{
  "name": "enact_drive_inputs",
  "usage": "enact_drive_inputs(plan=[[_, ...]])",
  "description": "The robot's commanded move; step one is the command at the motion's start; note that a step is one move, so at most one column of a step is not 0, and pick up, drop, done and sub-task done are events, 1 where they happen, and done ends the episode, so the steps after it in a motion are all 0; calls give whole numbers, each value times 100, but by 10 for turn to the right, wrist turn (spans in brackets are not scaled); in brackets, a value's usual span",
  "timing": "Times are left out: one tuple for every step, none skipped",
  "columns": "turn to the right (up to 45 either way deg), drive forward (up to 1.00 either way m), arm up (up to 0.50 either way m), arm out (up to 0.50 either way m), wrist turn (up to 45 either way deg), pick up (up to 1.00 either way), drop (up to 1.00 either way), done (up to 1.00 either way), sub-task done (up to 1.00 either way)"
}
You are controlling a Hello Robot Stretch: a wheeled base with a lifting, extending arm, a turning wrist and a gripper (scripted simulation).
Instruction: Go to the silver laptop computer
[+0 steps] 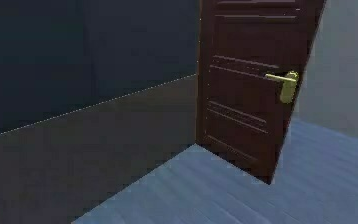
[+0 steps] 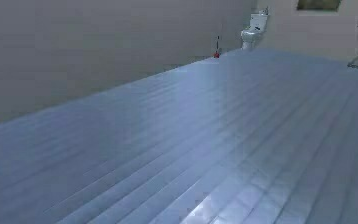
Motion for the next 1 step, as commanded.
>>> enact_drive_inputs(plan=[[450,0,0,0,0,0,0,0,0]])
